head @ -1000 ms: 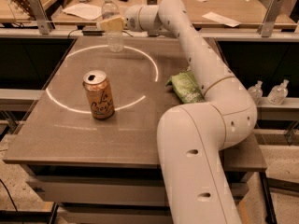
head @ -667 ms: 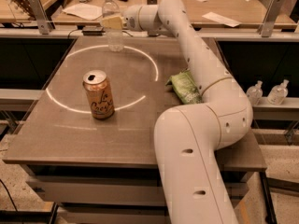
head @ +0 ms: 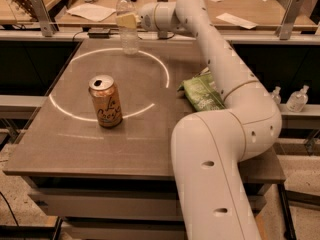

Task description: Move water bottle near green jalapeno chip bag

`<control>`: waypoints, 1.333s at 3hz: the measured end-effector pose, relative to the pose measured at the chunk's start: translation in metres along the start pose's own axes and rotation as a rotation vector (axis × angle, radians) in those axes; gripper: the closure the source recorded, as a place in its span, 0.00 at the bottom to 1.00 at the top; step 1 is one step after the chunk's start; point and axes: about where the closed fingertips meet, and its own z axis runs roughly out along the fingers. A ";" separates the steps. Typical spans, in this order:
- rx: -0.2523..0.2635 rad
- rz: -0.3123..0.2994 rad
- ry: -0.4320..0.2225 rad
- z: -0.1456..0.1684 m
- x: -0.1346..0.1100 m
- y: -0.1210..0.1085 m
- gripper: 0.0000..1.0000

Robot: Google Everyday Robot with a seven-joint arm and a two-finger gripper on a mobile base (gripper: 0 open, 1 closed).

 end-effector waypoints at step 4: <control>0.331 0.036 -0.176 -0.155 -0.142 0.049 1.00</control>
Offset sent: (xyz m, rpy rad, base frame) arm -0.1059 -0.0406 -0.0022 -0.0163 0.1071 -0.2125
